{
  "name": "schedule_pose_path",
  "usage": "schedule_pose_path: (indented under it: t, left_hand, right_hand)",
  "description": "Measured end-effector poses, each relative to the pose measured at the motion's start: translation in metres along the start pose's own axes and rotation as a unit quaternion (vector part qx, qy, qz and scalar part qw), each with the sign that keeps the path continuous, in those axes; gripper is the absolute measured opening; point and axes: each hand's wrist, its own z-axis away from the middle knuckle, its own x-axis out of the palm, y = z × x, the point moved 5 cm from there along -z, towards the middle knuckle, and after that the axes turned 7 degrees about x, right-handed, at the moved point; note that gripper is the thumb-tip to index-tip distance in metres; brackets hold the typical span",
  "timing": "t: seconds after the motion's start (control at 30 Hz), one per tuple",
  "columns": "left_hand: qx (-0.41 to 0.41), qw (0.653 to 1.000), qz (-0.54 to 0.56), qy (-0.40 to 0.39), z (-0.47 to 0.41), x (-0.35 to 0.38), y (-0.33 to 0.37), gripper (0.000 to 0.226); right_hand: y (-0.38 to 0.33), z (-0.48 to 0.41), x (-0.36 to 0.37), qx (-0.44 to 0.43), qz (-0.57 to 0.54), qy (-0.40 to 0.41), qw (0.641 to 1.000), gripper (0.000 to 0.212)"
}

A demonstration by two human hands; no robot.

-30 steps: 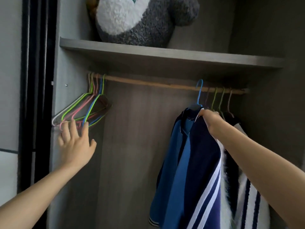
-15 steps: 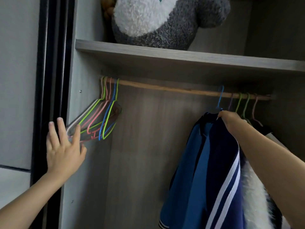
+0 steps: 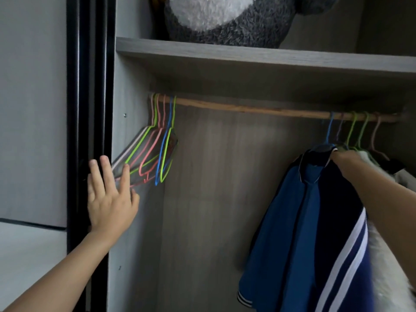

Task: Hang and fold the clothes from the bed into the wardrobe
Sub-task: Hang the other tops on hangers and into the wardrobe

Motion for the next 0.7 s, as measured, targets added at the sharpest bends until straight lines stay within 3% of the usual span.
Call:
schedule_pose_path:
  t: [0.2,0.3,0.37,0.47,0.53,0.63,0.7]
  left_hand:
    - [0.004,1.000,-0.006,-0.002,0.000,-0.001,0.000,0.051]
    - [0.002,1.000,-0.013,-0.006,0.000,-0.002,-0.001,0.052]
    - [-0.001,1.000,-0.016,-0.013,-0.001,-0.003,0.000,0.053]
    - [0.002,0.999,-0.035,-0.017,0.000,-0.005,0.001,0.058]
    - [0.009,0.999,-0.043,-0.012,0.001,-0.010,0.000,0.063]
    - [0.032,0.999,-0.042,-0.004,0.000,-0.023,-0.006,0.068]
    - [0.068,0.996,-0.048,-0.013,0.003,-0.030,-0.014,0.067]
  right_hand:
    - [0.000,0.003,-0.002,-0.025,0.166,0.016,0.986,0.037]
    - [-0.017,0.034,0.008,-0.051,0.317,0.110,0.941,0.041]
    - [-0.038,0.065,0.027,-0.119,0.362,0.140,0.914,0.044]
    - [-0.064,0.112,0.081,-0.190,0.349,0.040,0.917,0.044]
    - [-0.079,0.145,0.121,-0.208,0.298,-0.044,0.931,0.048]
    - [-0.107,0.196,0.170,-0.277,0.210,-0.109,0.931,0.050]
    - [-0.126,0.222,0.196,-0.276,0.127,-0.169,0.938,0.055]
